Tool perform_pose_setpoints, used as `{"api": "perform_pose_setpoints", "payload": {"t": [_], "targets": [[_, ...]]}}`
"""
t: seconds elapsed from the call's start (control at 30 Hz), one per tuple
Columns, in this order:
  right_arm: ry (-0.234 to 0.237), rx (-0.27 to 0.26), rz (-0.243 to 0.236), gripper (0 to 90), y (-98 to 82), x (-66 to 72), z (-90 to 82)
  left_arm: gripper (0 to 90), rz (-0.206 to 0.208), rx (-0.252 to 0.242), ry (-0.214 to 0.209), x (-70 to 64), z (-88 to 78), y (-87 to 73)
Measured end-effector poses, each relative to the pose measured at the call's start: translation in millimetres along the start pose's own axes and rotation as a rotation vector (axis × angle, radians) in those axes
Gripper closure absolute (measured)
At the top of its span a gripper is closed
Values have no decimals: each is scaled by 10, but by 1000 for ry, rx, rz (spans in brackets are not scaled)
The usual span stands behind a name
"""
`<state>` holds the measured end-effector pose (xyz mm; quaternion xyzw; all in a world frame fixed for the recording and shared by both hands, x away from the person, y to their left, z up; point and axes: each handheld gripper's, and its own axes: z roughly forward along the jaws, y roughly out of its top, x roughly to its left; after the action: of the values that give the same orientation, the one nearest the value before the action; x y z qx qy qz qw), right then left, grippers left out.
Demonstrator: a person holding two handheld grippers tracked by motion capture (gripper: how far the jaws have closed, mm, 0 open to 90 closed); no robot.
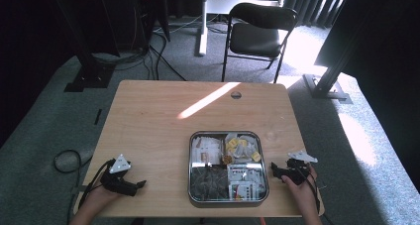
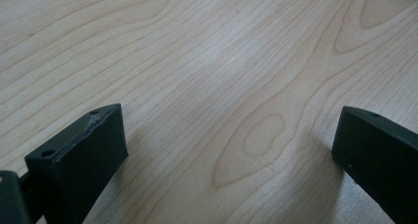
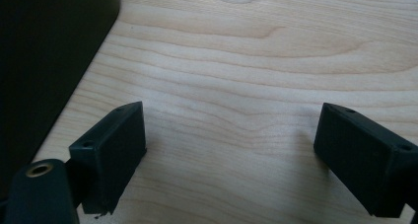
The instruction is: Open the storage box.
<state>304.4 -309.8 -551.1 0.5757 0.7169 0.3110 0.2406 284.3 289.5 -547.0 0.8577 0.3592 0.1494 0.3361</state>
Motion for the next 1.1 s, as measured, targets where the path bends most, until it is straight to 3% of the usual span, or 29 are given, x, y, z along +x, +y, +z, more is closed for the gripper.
{"api": "perform_pose_setpoints", "payload": {"t": [0.77,1.1], "targets": [[3,2,-4,106,2,3,3,11,35,23,-26,-87,47,98],[3,2,-3,105,2,3,4,12,59,-20,-45,-130,43,244]]}}
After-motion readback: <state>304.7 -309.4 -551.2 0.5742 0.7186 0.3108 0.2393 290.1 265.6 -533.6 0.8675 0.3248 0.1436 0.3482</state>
